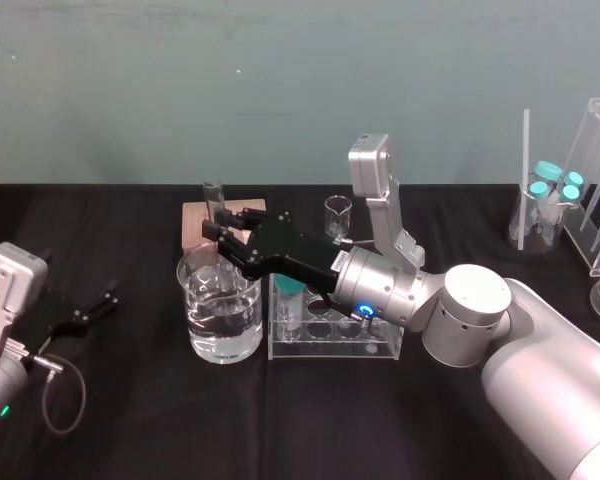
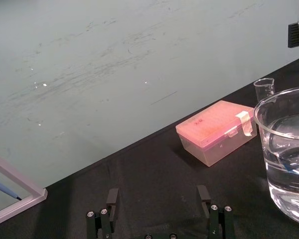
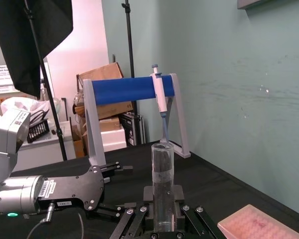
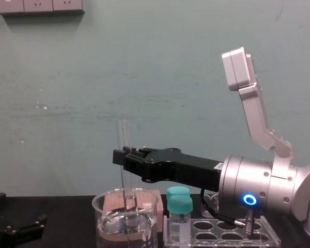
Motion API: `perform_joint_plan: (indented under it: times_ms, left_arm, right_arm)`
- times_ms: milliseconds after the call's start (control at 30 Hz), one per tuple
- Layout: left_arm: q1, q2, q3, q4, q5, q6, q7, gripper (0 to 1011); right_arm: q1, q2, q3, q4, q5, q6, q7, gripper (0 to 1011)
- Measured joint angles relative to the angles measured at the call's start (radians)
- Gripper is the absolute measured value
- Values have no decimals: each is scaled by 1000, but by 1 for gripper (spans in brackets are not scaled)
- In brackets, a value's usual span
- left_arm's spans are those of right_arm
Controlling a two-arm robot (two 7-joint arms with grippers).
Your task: Hold the test tube with one hand and immerse one end into the beaker, then return it to the test tube rack.
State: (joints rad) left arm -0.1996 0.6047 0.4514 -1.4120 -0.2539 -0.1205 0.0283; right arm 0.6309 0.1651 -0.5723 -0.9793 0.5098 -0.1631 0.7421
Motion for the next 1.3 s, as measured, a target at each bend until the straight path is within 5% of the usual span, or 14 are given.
perform_joint_plan:
  times_ms: [1300]
  left_arm:
    - [0,0,0,0,0,0,0,1000]
  right_arm:
    - [-1,-4,1,8,-2,4,3,224]
